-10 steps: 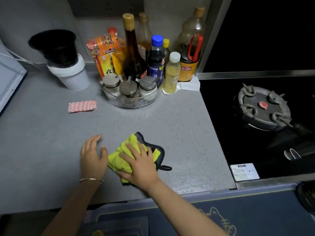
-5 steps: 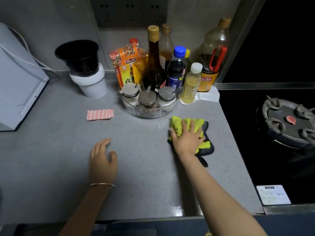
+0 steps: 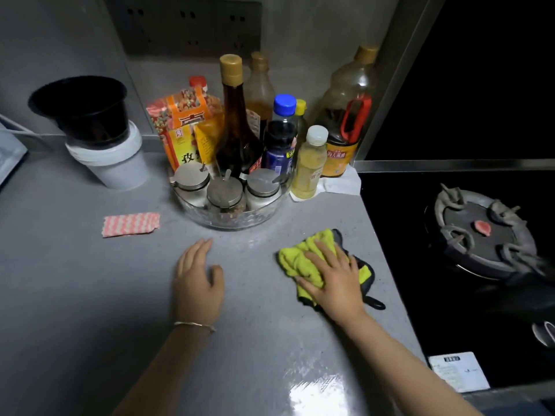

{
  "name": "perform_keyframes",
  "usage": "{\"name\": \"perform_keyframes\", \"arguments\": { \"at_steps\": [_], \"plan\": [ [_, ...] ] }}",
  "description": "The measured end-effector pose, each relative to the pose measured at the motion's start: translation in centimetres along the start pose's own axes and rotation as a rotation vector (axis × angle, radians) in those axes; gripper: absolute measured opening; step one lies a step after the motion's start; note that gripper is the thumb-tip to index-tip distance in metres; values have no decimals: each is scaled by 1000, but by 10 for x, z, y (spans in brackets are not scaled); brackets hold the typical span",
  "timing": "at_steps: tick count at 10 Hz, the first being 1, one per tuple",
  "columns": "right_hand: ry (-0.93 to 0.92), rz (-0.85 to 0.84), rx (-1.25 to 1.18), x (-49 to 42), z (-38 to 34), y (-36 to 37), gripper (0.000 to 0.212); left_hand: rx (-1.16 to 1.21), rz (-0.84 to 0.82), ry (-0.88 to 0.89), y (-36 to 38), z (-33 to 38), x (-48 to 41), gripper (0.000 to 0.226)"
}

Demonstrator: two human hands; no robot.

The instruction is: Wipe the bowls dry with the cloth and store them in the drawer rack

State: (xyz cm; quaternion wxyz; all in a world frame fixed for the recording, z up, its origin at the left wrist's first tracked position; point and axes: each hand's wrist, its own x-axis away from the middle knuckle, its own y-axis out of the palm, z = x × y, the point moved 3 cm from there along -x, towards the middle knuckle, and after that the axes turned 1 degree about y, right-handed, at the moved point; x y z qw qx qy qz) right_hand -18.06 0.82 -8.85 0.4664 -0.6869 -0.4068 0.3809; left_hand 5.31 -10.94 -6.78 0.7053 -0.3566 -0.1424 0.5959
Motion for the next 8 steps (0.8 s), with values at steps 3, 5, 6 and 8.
{"name": "perform_keyframes", "arguments": {
  "at_steps": [3, 5, 6, 8],
  "plan": [
    [475, 89, 8, -116, 57, -2, 57, 3, 40, 83, 44, 38, -25, 58],
    [459, 19, 60, -121, 59, -1, 60, -24, 23, 71, 40, 32, -22, 60],
    [420, -152, 29, -116, 60, -8, 67, -29, -22, 54, 34, 34, -24, 64],
    [222, -134, -58, -95, 40, -79, 72, -107, -168, 6, 14, 35, -23, 63]
  ]
}}
